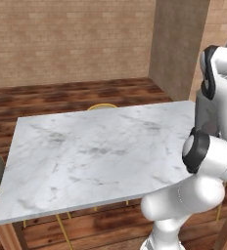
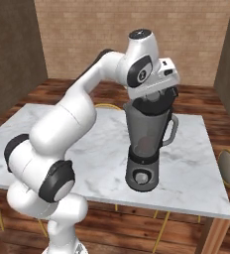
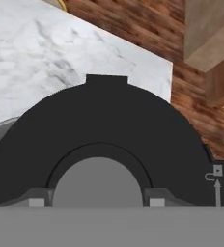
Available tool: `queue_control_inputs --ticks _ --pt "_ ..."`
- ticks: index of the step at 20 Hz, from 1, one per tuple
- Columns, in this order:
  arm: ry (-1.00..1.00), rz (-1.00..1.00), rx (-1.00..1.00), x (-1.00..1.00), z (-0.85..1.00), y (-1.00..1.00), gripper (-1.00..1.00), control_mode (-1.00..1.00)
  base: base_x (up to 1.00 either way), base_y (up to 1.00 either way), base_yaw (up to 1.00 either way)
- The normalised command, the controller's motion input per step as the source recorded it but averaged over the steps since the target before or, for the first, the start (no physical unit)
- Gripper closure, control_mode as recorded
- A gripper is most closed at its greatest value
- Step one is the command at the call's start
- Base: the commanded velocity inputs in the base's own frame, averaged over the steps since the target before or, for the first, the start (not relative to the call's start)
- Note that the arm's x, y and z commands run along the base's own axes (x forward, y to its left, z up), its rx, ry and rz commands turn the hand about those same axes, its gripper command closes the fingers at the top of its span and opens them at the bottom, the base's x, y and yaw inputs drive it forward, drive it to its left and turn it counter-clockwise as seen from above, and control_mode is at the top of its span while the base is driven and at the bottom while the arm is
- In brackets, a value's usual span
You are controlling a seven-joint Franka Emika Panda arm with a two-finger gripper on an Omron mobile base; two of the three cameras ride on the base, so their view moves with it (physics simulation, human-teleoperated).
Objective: Grab the garlic and onion from the fridge, place them in the blender, close the lid, and turn on the blender to create a marinade.
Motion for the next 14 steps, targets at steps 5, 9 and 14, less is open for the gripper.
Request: queue_control_inputs --ticks 5,9,14 --pt "0.15 -0.03 0.08 -0.01 0.00 0.00 1.00 -1.00 0.00 0.00 0.00" --pt "0.21 -0.06 0.05 -0.02 -0.03 0.10 1.00 -1.00 0.00 0.00 0.00" --pt "0.17 -0.06 0.04 -0.07 -0.07 0.19 1.00 -1.00 0.00 0.00 0.00"
